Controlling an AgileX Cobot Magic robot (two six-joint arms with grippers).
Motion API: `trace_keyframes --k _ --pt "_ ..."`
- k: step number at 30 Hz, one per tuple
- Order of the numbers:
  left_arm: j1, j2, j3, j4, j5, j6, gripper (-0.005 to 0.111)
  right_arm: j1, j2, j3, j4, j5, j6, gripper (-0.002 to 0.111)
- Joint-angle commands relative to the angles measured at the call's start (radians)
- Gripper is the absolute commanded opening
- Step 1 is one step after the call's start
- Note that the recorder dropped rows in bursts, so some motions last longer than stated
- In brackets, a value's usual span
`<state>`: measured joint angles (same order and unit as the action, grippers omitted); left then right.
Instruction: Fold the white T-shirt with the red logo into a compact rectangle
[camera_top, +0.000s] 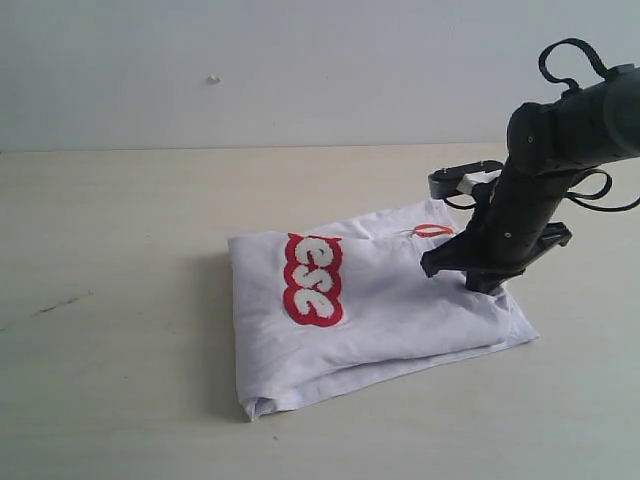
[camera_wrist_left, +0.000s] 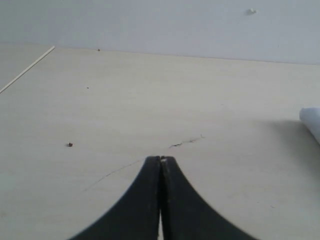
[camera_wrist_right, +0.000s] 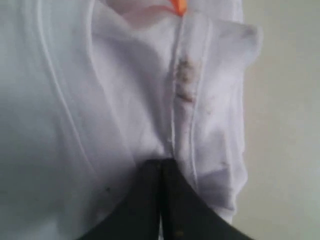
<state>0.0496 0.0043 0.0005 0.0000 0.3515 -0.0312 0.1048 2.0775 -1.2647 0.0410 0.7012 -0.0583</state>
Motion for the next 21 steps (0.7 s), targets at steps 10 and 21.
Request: trace_keyframes --k 10,21 --pt "-0.001 -0.004 0.0 -0.015 -0.001 0.004 0.0 0.08 -0.008 0.044 0.056 0.095 -0.069 0.0" --pt "-0.001 -0.004 0.0 -0.015 -0.001 0.004 0.0 0.08 -0.055 0.042 -0.226 0.074 0.175 0.0"
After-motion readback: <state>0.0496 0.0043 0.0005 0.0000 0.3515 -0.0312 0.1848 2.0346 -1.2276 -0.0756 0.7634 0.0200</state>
